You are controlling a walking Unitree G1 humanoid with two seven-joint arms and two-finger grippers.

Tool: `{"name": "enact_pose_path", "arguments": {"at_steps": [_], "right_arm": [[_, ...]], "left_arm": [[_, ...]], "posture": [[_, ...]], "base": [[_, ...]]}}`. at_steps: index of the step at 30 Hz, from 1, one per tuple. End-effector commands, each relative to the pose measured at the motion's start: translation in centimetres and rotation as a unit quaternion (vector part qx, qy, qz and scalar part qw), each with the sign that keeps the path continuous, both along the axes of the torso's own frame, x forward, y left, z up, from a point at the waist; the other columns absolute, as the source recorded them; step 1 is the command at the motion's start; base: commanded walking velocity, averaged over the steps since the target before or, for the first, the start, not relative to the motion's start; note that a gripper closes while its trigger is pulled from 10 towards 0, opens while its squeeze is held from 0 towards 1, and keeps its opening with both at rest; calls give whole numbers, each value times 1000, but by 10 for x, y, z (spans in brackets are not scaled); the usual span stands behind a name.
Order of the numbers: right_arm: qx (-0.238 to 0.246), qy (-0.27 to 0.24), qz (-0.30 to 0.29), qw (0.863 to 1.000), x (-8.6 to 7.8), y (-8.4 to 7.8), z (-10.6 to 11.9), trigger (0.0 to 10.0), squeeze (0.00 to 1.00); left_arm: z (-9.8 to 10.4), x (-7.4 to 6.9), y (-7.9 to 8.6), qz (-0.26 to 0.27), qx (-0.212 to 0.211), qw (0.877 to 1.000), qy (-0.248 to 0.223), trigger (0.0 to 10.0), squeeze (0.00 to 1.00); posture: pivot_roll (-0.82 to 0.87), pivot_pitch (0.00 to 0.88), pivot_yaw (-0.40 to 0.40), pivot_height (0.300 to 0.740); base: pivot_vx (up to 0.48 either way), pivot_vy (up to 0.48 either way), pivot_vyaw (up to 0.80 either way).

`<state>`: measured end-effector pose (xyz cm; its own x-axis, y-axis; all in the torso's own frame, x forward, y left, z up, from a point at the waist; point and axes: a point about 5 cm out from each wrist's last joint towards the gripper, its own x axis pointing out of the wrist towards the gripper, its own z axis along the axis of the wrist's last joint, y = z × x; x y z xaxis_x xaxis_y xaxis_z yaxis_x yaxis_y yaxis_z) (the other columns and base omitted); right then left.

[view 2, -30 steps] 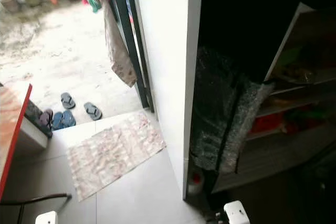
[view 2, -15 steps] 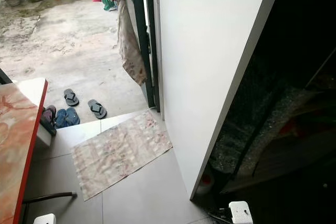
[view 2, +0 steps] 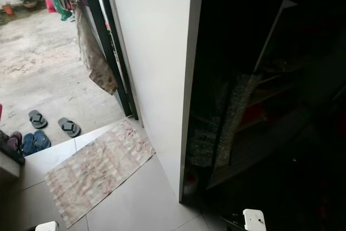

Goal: Restocking fridge

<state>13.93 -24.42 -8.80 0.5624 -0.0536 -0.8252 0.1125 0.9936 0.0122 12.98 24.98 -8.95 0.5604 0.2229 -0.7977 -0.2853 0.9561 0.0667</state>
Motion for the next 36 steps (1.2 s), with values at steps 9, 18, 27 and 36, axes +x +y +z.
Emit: {"name": "enact_pose_path", "arguments": {"at_steps": [9,18,27,36], "right_arm": [[3,10,3,1000,-4,1,-2,10000,0],[2,12,5,1000,-4,1,-2,10000,0],[3,13,5,1000,-4,2,-2,10000,0],[4,13,6,1000,-4,2,-2,10000,0]], "left_arm": [[-3,-7,0,-4,-2,1000,15,10000,0],[-3,-7,-1,-4,-3,1000,16,10000,0],[-3,-7,-2,-5,-3,1000,14,10000,0],[-3,-5,-4,-8,-3,1000,12,10000,0]], "posture": [[-32,51,57,740],[-34,49,57,740],[-36,36,58,740],[-36,46,59,740]], "base": [[0,202,-706],[0,0,-705],[0,0,-703],[0,0,-703]]}}
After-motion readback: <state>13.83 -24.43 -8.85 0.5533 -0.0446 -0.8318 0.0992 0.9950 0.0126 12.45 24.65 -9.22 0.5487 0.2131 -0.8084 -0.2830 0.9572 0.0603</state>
